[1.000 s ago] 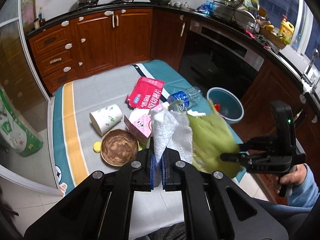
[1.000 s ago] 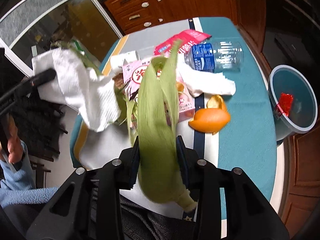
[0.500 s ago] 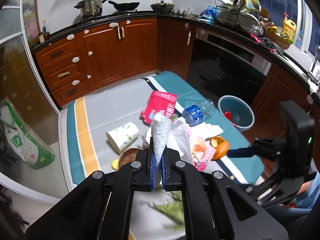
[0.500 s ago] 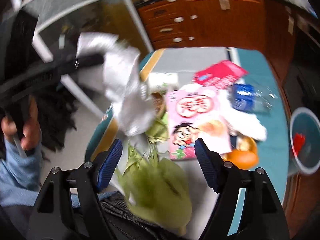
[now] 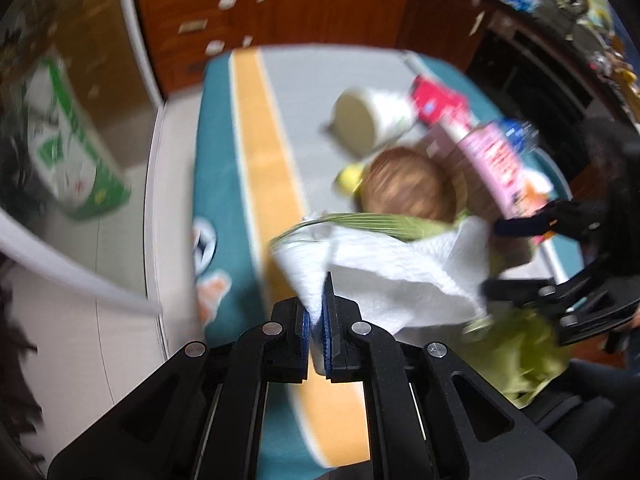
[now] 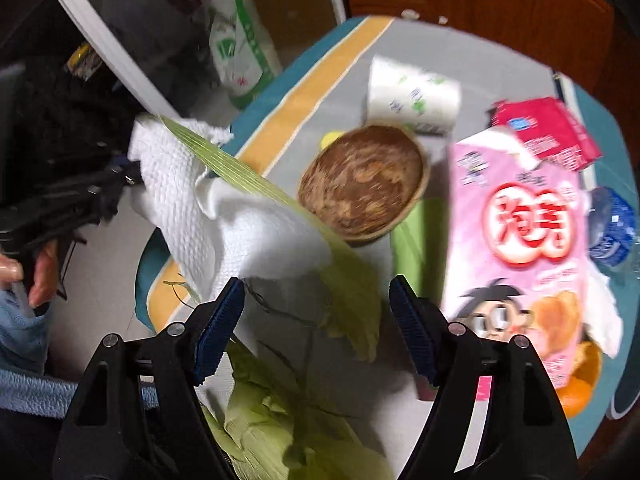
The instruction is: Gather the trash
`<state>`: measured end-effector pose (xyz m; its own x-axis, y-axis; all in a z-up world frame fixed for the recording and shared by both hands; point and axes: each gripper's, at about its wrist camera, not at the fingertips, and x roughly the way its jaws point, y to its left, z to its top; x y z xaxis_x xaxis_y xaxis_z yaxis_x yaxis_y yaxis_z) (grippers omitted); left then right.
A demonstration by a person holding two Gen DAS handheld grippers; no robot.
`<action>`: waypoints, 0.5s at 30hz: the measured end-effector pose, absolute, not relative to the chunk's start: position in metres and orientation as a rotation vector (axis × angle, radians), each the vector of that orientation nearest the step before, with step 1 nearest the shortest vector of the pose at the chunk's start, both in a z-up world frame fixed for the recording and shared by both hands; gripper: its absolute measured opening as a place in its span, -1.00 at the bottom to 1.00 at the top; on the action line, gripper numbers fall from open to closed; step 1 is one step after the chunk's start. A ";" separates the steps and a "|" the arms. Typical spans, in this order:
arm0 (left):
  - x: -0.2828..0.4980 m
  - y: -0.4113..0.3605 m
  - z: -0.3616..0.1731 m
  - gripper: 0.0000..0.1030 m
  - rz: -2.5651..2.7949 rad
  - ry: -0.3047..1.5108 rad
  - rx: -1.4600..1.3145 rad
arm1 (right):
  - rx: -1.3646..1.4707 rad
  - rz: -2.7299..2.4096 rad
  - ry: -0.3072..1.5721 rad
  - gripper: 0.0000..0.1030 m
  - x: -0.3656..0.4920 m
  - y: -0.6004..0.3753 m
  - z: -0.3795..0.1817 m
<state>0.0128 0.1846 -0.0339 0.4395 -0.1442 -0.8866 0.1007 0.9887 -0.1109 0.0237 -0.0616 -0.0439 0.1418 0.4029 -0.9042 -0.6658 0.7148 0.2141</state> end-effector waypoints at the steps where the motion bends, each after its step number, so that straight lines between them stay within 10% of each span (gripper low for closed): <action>1: 0.013 0.189 -0.043 -0.87 -0.155 1.124 -0.054 | -0.274 0.784 1.206 0.39 0.023 -0.058 -0.046; 5: 0.017 0.192 -0.071 -0.78 -0.181 1.179 -0.062 | -0.316 0.770 1.233 0.38 0.024 -0.045 -0.060; 7: 0.016 0.189 -0.079 -0.16 -0.187 1.192 -0.042 | -0.340 0.756 1.234 0.04 0.023 -0.040 -0.066; 10: 0.013 0.184 -0.085 0.10 -0.185 1.186 -0.005 | -0.348 0.719 1.246 -0.48 0.031 -0.039 -0.072; 14: 0.019 0.174 -0.086 0.02 -0.161 1.164 0.003 | -0.304 0.701 1.260 -0.84 0.032 -0.044 -0.068; 15: 0.020 0.175 -0.083 -0.51 -0.160 1.161 -0.022 | -0.290 0.700 1.247 -0.85 0.032 -0.047 -0.061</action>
<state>0.0198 0.1749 -0.0833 0.3885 -0.1371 -0.9112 0.1139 0.9884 -0.1002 0.0317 -0.0466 -0.0613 0.1471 0.3258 -0.9339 -0.6274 0.7607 0.1666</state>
